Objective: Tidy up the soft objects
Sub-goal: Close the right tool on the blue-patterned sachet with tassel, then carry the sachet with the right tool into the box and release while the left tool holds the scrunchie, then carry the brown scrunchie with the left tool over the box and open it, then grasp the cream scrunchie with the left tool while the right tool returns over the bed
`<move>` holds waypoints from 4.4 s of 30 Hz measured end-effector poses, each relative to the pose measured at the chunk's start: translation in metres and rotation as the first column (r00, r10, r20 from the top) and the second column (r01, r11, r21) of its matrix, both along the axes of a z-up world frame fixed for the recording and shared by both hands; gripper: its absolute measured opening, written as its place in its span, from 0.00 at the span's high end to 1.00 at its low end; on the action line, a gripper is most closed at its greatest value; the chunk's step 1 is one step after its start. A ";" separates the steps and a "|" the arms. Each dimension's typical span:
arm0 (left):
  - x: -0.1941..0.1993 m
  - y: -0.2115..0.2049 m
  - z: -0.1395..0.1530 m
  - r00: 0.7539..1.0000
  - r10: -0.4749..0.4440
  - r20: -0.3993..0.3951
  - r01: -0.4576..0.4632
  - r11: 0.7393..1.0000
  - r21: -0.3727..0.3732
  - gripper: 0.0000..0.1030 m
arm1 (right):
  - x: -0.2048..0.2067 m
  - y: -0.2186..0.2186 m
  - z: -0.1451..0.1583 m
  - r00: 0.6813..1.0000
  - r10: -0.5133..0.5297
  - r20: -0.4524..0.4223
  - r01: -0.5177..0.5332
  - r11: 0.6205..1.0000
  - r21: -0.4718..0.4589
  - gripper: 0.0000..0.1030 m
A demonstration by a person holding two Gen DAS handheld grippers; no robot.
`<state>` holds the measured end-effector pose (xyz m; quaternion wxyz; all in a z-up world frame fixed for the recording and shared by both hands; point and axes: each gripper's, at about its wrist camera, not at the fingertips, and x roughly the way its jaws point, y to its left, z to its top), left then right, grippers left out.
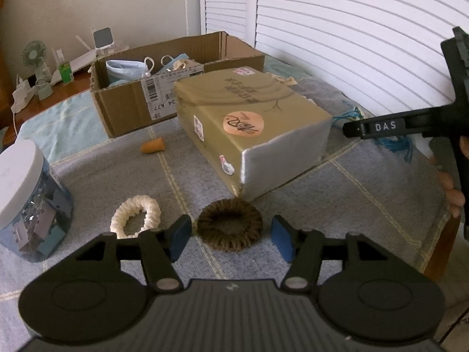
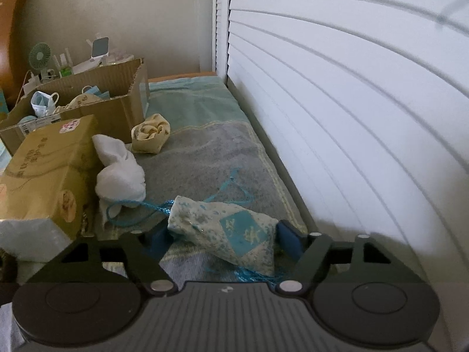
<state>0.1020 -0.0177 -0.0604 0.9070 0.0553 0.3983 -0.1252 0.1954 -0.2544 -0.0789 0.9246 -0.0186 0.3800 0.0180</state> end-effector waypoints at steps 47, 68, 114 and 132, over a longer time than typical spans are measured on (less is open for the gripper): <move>-0.038 0.064 0.061 0.992 -0.058 0.111 0.061 0.998 -0.021 0.63 | 0.080 0.103 0.164 0.898 0.416 0.146 -0.418 0.908 -0.015 0.38; -0.014 0.077 0.047 0.997 -0.015 0.069 0.017 0.999 -0.029 0.62 | 0.160 0.131 0.101 0.930 0.366 -0.033 -0.367 0.929 -0.050 0.09; 0.146 0.044 0.105 0.984 0.018 0.177 -0.023 0.999 0.029 0.23 | -0.046 0.054 0.099 0.940 0.321 0.111 -0.321 0.947 -0.021 0.00; 0.053 0.036 0.109 0.967 0.022 0.256 -0.026 1.000 0.013 0.01 | -0.066 0.048 0.096 0.944 0.308 0.120 -0.310 0.951 -0.001 0.00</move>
